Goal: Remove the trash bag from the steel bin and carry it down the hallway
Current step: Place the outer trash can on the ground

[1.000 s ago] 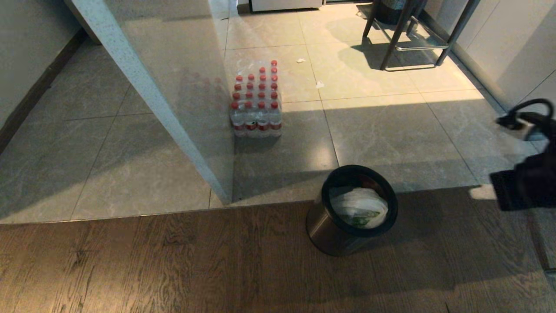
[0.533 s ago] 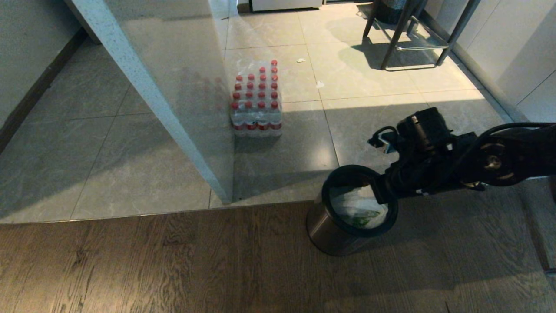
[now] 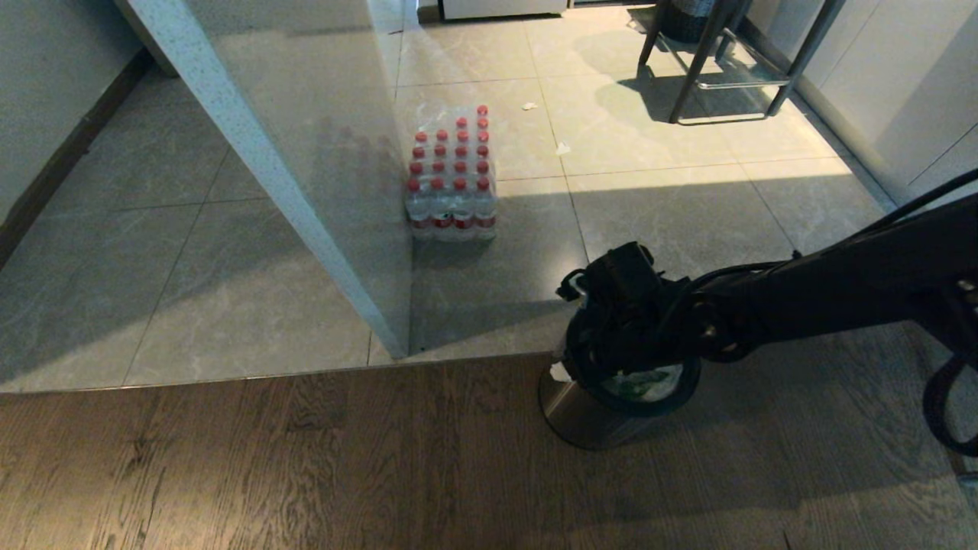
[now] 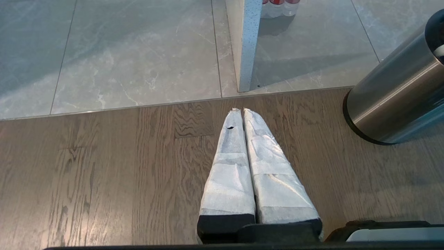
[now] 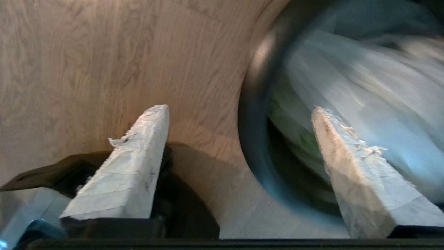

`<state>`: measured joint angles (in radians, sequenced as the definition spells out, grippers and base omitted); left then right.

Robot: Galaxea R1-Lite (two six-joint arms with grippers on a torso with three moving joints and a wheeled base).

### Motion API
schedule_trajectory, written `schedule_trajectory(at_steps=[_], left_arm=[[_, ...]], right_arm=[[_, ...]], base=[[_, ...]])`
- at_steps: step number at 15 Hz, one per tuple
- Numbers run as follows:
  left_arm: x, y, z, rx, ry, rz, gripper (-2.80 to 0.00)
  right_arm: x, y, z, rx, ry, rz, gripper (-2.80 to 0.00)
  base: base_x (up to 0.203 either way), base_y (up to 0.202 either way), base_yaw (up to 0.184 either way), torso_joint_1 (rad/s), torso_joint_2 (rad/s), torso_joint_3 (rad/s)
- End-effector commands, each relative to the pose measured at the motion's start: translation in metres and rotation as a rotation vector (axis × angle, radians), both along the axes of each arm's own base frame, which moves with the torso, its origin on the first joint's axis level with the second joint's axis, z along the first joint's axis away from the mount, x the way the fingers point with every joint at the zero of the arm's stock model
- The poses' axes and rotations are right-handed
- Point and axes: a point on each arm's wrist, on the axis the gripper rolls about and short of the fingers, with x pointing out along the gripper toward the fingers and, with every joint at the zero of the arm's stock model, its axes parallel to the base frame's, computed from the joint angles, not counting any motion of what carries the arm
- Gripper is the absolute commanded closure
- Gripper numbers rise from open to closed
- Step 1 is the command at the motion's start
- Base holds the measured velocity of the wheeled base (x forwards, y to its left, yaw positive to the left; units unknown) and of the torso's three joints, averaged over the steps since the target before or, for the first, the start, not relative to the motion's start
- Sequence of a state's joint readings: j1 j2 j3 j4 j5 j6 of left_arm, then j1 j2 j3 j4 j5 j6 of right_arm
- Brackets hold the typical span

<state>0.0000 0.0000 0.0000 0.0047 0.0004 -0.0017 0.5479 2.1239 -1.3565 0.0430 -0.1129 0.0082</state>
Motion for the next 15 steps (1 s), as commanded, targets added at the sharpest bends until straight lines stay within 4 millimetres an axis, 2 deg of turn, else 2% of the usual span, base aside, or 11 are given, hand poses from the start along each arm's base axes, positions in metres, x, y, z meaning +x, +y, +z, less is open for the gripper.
schedule_trajectory(at_steps=[1,4,7,8,11,13,15], left_arm=[[0.0,0.0,0.0,0.0,-0.001,0.0,0.0],[0.0,0.0,0.0,0.0,0.0,0.001,0.0],[0.0,0.0,0.0,0.0,0.0,0.0,0.0],[0.0,0.0,0.0,0.0,0.0,0.001,0.0],[0.0,0.0,0.0,0.0,0.0,0.001,0.0],[0.0,0.0,0.0,0.0,0.0,0.001,0.0],[0.0,0.0,0.0,0.0,0.0,0.0,0.0]], right_arm=[[0.011,0.01,-0.029,-0.026,0.008,0.016,-2.8],[0.022,0.017,-0.054,-0.076,-0.04,-0.006,-2.8],[0.026,0.019,-0.069,-0.082,-0.04,-0.012,-2.8],[0.027,0.02,-0.07,-0.073,-0.051,-0.013,0.0],[0.029,0.021,-0.072,-0.065,-0.058,-0.021,0.0],[0.026,0.019,-0.06,-0.054,-0.078,-0.022,0.0],[0.022,0.016,-0.039,-0.034,-0.116,-0.022,0.0]], base=[[0.0,0.0,0.0,0.0,0.0,0.0],[0.0,0.0,0.0,0.0,0.0,0.0],[0.0,0.0,0.0,0.0,0.0,0.0],[0.0,0.0,0.0,0.0,0.0,0.0],[0.0,0.0,0.0,0.0,0.0,0.0],[0.0,0.0,0.0,0.0,0.0,0.0],[0.0,0.0,0.0,0.0,0.0,0.0]])
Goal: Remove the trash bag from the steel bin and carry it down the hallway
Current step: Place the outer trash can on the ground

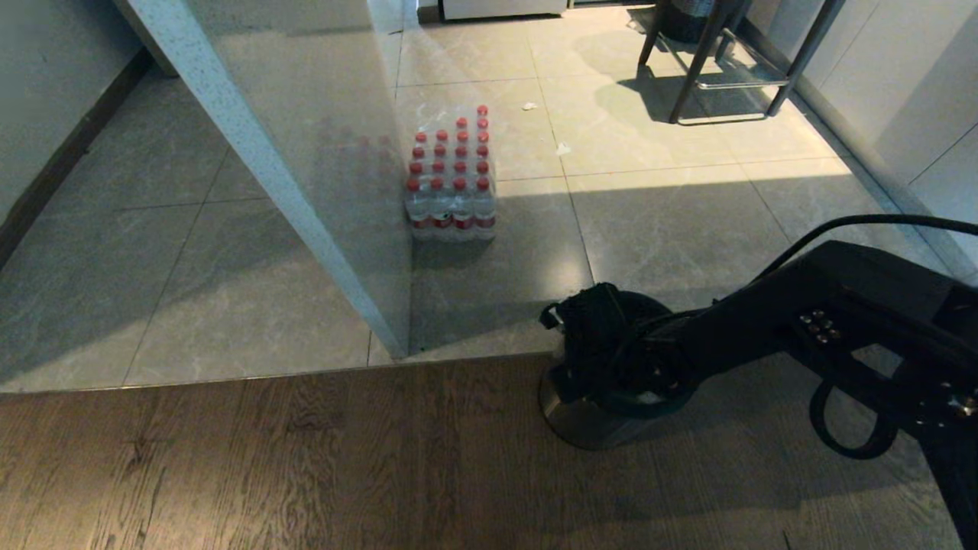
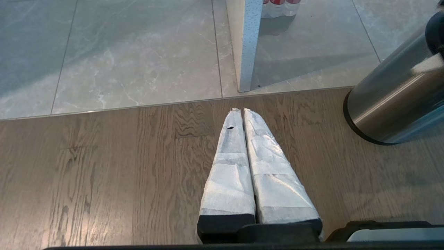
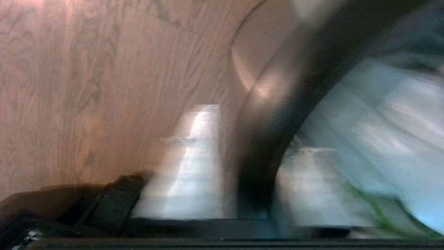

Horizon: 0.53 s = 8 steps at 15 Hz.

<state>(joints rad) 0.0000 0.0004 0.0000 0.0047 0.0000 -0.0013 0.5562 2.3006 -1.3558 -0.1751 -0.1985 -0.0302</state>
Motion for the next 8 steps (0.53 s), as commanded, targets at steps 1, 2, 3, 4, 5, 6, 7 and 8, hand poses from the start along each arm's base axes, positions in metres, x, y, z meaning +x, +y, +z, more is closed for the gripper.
schedule_trajectory(at_steps=[1,2,3,4,5,6,7,8], left_arm=[[0.0,0.0,0.0,0.0,-0.001,0.002,0.0],[0.0,0.0,0.0,0.0,-0.001,0.001,0.0],[0.0,0.0,0.0,0.0,-0.001,0.002,0.0],[0.0,0.0,0.0,0.0,-0.001,0.001,0.0],[0.0,0.0,0.0,0.0,-0.001,0.0,0.0],[0.0,0.0,0.0,0.0,-0.001,0.0,0.0],[0.0,0.0,0.0,0.0,-0.001,0.002,0.0],[0.0,0.0,0.0,0.0,-0.002,0.0,0.0]], right_arm=[[-0.006,-0.003,0.031,0.031,-0.063,0.003,0.0],[-0.011,-0.007,0.041,0.034,-0.079,-0.002,0.0],[-0.017,-0.011,0.046,0.031,-0.08,-0.006,0.0],[-0.025,-0.016,0.049,0.025,-0.074,-0.008,0.0],[-0.032,-0.02,0.057,0.027,-0.078,-0.009,0.0],[-0.039,-0.025,0.068,0.037,-0.093,-0.008,0.0],[-0.048,-0.03,0.083,0.052,-0.118,-0.006,0.0],[-0.057,-0.035,0.098,0.064,-0.144,-0.002,0.0]], base=[[0.0,0.0,0.0,0.0,0.0,0.0],[0.0,0.0,0.0,0.0,0.0,0.0],[0.0,0.0,0.0,0.0,0.0,0.0],[0.0,0.0,0.0,0.0,0.0,0.0],[0.0,0.0,0.0,0.0,0.0,0.0],[0.0,0.0,0.0,0.0,0.0,0.0],[0.0,0.0,0.0,0.0,0.0,0.0],[0.0,0.0,0.0,0.0,0.0,0.0]])
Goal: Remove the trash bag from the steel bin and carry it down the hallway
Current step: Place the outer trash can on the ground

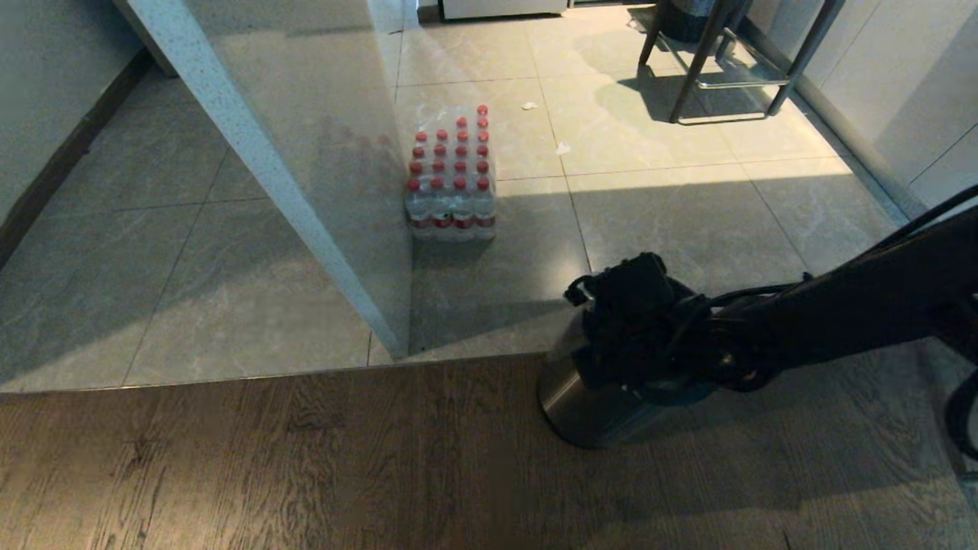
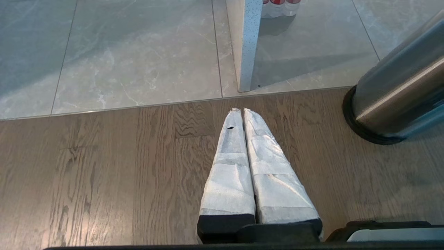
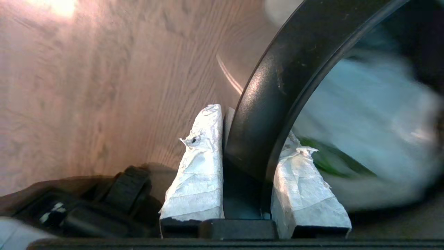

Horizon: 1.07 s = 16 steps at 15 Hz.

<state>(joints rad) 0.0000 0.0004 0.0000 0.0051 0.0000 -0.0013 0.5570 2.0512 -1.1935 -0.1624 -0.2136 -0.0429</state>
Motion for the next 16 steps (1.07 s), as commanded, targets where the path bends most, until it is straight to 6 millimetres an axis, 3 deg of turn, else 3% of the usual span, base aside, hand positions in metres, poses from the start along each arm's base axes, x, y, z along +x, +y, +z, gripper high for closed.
schedule_trajectory(at_steps=[1,10,12,16], left_arm=[[0.0,0.0,0.0,0.0,-0.001,0.001,0.0],[0.0,0.0,0.0,0.0,-0.001,0.0,0.0],[0.0,0.0,0.0,0.0,-0.001,0.0,0.0],[0.0,0.0,0.0,0.0,-0.001,0.0,0.0]], right_arm=[[-0.025,-0.015,0.052,0.052,-0.099,0.006,0.0],[-0.154,-0.089,0.204,0.126,-0.234,0.074,0.0],[-0.177,-0.104,0.226,0.152,-0.273,0.07,0.0],[-0.197,-0.121,0.24,0.137,-0.302,0.014,0.0]], base=[[0.0,0.0,0.0,0.0,0.0,0.0],[0.0,0.0,0.0,0.0,0.0,0.0],[0.0,0.0,0.0,0.0,0.0,0.0],[0.0,0.0,0.0,0.0,0.0,0.0]])
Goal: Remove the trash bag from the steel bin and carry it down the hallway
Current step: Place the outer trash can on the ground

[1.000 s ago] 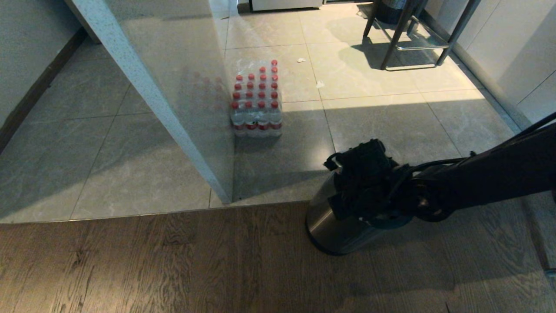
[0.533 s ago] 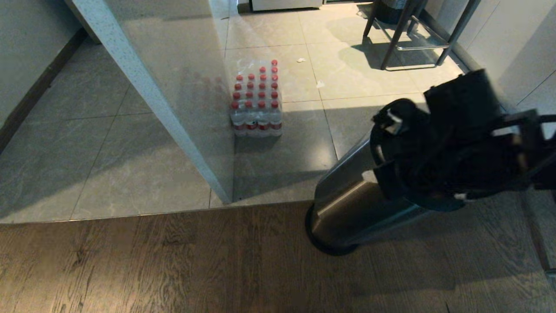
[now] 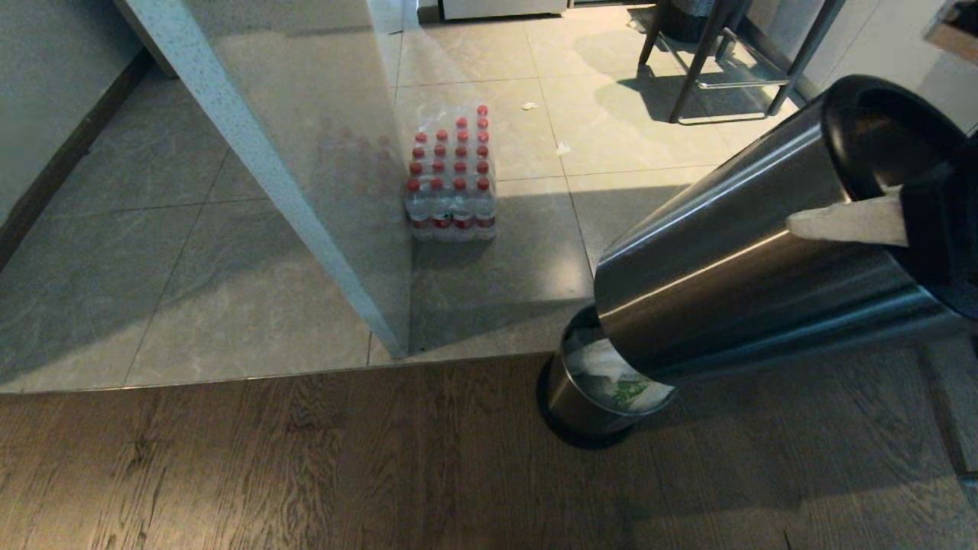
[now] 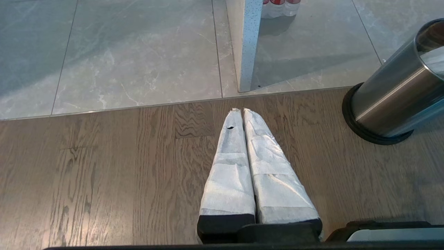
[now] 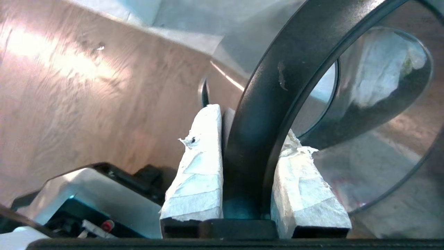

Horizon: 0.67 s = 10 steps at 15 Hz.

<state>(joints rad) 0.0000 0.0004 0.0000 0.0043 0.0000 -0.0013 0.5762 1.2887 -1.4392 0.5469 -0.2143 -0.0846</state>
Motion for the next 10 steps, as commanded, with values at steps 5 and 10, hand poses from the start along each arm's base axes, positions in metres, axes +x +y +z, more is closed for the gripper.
schedule_trajectory(at_steps=[5,10], left_arm=[[0.0,0.0,0.0,0.0,0.0,0.001,0.0],[0.0,0.0,0.0,0.0,0.0,0.002,0.0]], right_arm=[[0.014,-0.055,-0.012,-0.057,0.043,-0.411,0.0],[0.103,-0.103,-0.085,-0.075,0.165,-0.708,0.0]], base=[[0.0,0.0,0.0,0.0,0.0,0.0],[0.0,0.0,0.0,0.0,0.0,0.0]])
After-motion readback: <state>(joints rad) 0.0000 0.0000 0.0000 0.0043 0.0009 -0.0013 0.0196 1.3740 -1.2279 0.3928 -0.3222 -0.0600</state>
